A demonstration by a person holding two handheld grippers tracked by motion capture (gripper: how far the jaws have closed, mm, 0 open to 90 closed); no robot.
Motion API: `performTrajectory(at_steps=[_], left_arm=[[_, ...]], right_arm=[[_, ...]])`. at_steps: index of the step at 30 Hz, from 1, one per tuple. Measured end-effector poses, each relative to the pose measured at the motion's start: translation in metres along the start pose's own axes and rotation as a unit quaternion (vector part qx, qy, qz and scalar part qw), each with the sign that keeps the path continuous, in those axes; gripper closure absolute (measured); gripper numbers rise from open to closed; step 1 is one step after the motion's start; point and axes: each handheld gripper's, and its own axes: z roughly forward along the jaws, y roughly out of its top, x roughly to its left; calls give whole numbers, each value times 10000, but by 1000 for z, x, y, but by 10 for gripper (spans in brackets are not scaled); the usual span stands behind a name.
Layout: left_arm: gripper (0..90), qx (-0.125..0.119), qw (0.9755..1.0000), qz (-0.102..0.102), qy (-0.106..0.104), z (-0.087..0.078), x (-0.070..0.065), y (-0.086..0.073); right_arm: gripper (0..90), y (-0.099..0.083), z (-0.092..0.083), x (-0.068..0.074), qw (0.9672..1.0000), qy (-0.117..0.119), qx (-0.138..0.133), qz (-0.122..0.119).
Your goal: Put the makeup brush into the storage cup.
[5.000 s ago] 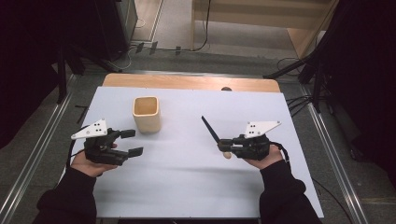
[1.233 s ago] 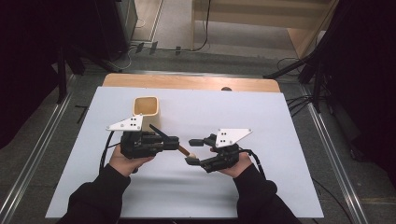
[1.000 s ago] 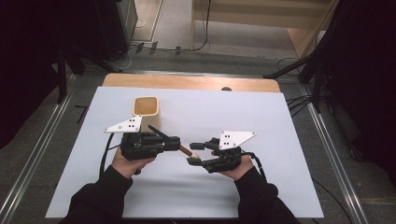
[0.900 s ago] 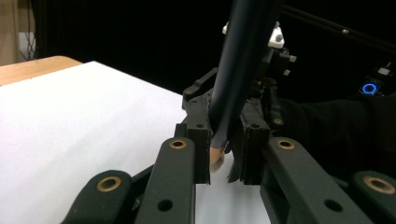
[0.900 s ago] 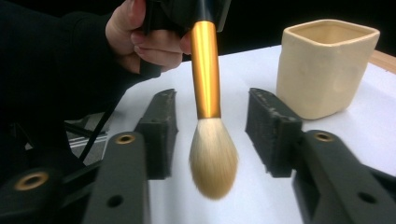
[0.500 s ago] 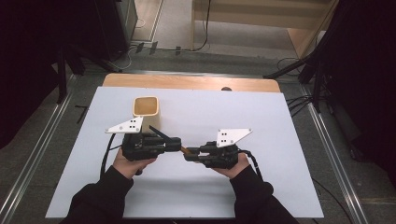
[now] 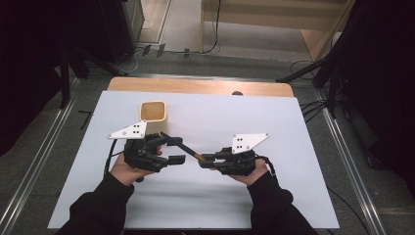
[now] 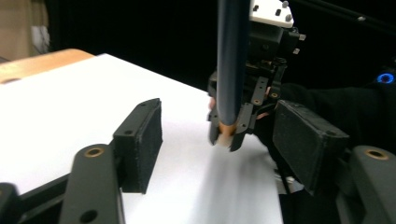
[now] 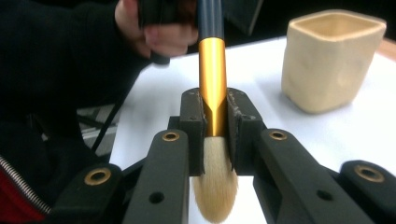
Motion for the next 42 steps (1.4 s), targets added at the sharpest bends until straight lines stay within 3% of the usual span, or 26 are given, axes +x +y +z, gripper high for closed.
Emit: performTrajectory(at_steps=[3, 6, 9, 11, 17, 19, 23, 24, 27, 28, 30, 32, 39, 42], left_arm=[[251, 48, 9999, 120, 67, -6, 0, 2], [144, 255, 9992, 263, 164, -16, -1, 4], [136, 397, 9981, 409, 212, -20, -3, 5], [136, 528, 9966, 553, 312, -20, -5, 7], [140, 767, 9948, 605, 273, -13, -7, 9], [140, 878, 9937, 655, 249, -9, -9, 9], [157, 1098, 9910, 740, 169, 0, -11, 9], [162, 1258, 9886, 815, 159, 4, -13, 9], [169, 1384, 9868, 820, 161, 8, -14, 8], [173, 1517, 9846, 854, 143, 11, -14, 7], [177, 1586, 9837, 846, 108, 13, -14, 6], [231, 1756, 9805, 877, 20, 17, -14, 2], [288, 1923, 9772, 888, -141, 24, -16, -1], [287, 1965, 9747, 1045, -213, 29, -17, -3]], right_arm=[[798, 1, -5, 0, 9998, -22, 215, 13], [798, 0, -14, -3, 9986, -110, 512, -79], [798, -1, -19, -4, 9978, -153, 636, -125], [798, -2, -23, -5, 9957, -199, 895, -157], [798, -3, -23, -5, 9919, -187, 1232, -229], [798, -4, -21, -3, 9886, -159, 1467, -293], [798, -4, -18, -2, 9871, -62, 1569, -301], [797, -5, -15, -2, 9848, -41, 1701, -343], [797, -6, -11, 0, 9806, 5, 1922, -384], [797, -6, -9, 0, 9802, 18, 1936, -426], [798, -6, -8, 0, 9798, 57, 1956, -417], [798, -5, -4, 1, 9776, 131, 2046, -471], [798, -5, 2, 3, 9724, 234, 2254, -562], [798, -5, 4, 3, 9710, 250, 2305, -582]])
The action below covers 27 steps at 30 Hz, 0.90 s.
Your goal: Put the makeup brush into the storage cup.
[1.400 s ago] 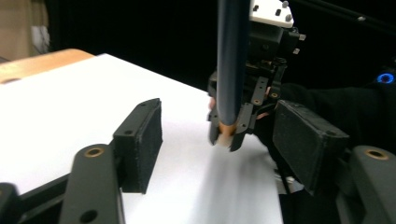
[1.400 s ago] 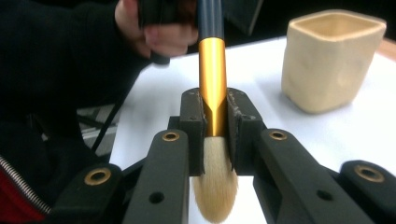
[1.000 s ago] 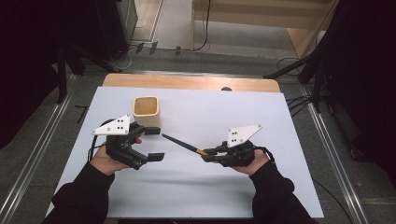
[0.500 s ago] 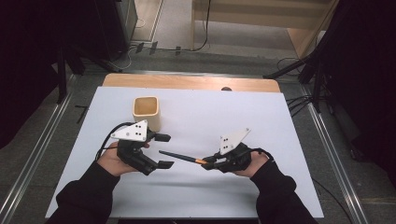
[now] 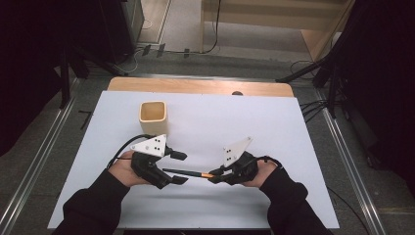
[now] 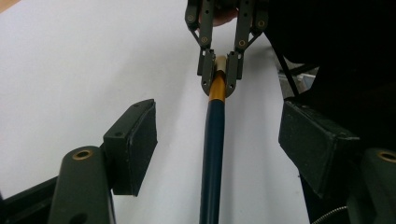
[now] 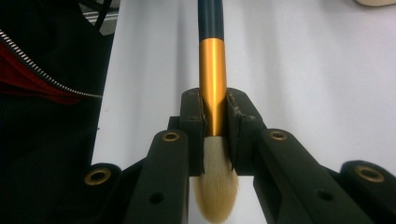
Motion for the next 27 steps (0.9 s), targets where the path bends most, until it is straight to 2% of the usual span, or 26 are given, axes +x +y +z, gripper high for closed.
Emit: performTrajectory(at_steps=[3, 7, 11, 21, 23, 24, 27], left_arm=[[270, 123, 9998, 132, -45, 6, 0, 1], [274, 221, 9997, -4, -117, 10, 3, 2], [294, 291, 9995, -51, -131, 13, 6, 1], [324, 417, 9990, -9, -142, 18, 6, 0], [328, 489, 9987, 8, -112, 20, 6, -1], [353, 526, 9985, -79, -147, 21, 7, -1], [375, 641, 9978, -62, -168, 24, 7, -2]], right_arm=[[798, 3, 3, 0, 10000, 77, 53, -35], [798, 5, 6, 0, 9997, 141, 164, -87], [798, 9, 9, -2, 9995, 191, 227, -93], [797, 20, 15, -5, 9991, 274, 292, -162], [798, 21, 15, -5, 9989, 296, 311, -165], [798, 21, 16, -5, 9989, 306, 302, -196], [798, 23, 17, -4, 9988, 308, 341, -180]])
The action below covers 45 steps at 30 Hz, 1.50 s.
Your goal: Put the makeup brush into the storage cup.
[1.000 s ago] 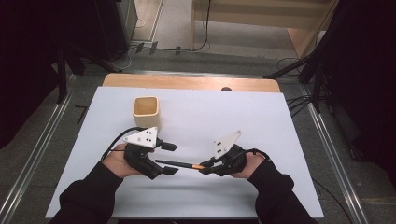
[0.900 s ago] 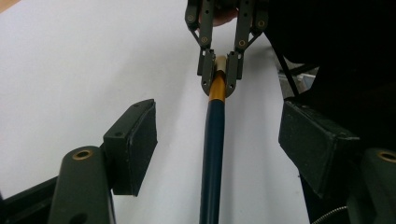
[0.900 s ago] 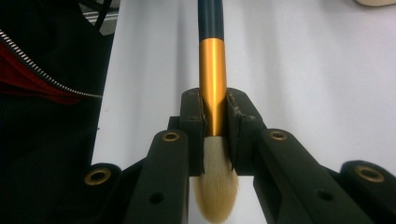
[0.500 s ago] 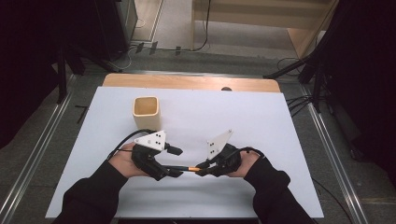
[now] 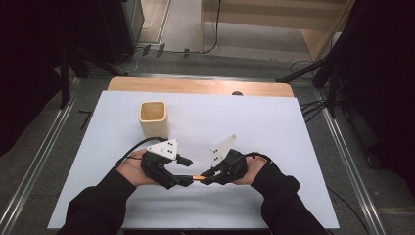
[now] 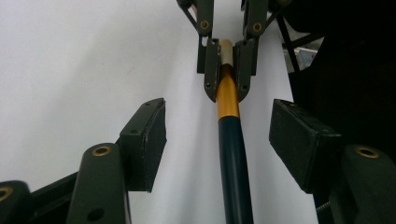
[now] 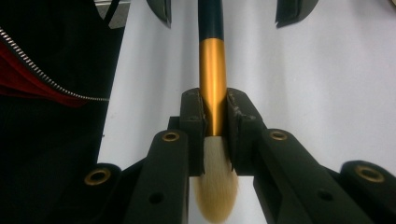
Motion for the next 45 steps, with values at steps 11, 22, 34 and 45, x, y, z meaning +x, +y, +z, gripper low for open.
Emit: performTrajectory(at_steps=[11, 22, 34, 45], left_arm=[[631, 322, 9991, 33, -264, 7, -5, 1], [758, 315, 9992, 12, -252, 7, -3, 1], [786, 278, 9993, 21, -234, 6, -2, 1], [790, 162, 9997, 113, -145, 3, -2, 1]], right_arm=[[798, 1, -1, 1, 10000, 69, -57, -3], [797, 2, 0, 1, 9999, 101, -76, -7], [796, 2, -1, -1, 9999, 110, -83, 79], [786, 2, -4, -1, 9998, 60, -199, 66]])
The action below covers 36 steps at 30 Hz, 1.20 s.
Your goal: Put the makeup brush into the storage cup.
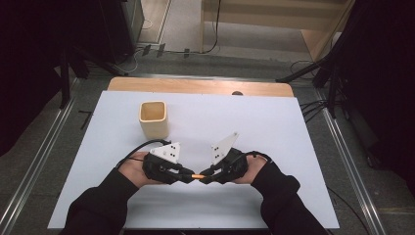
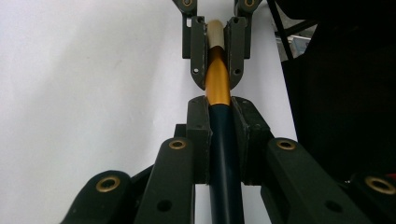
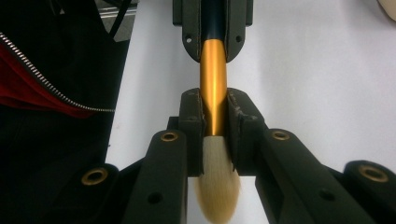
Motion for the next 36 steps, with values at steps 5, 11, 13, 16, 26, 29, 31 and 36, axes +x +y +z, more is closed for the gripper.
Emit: performTrajectory(at_steps=[5, 11, 13, 16, 26, 29, 31, 36], left_arm=[[790, -46, 10000, -63, 0, -1, 0, 0], [790, -84, 9999, -72, 76, -4, 1, -1], [790, -216, 9996, -121, 120, -9, 2, -2], [790, -418, 9988, -190, 195, -14, 3, -3], [789, -1225, 9909, -450, 339, -28, 5, -9], [790, -1714, 9830, -583, 300, -35, 4, -10], [789, -1860, 9804, -596, 270, -38, 3, -11], [790, -1982, 9782, -608, 120, -35, 2, -11]], right_arm=[[743, 0, -1, 0, 10000, 31, -59, 27], [569, -2, -3, 0, 9998, -130, -150, -95], [477, -6, -11, 0, 9991, -196, -366, -63], [440, -13, -22, -1, 9962, -352, -797, -7], [400, -32, -41, 2, 9833, -609, -1663, 417], [399, -36, -41, 4, 9769, -709, -1956, 491], [398, -38, -40, 5, 9729, -699, -2143, 515], [398, -35, -36, 4, 9683, -543, -2366, 590]])
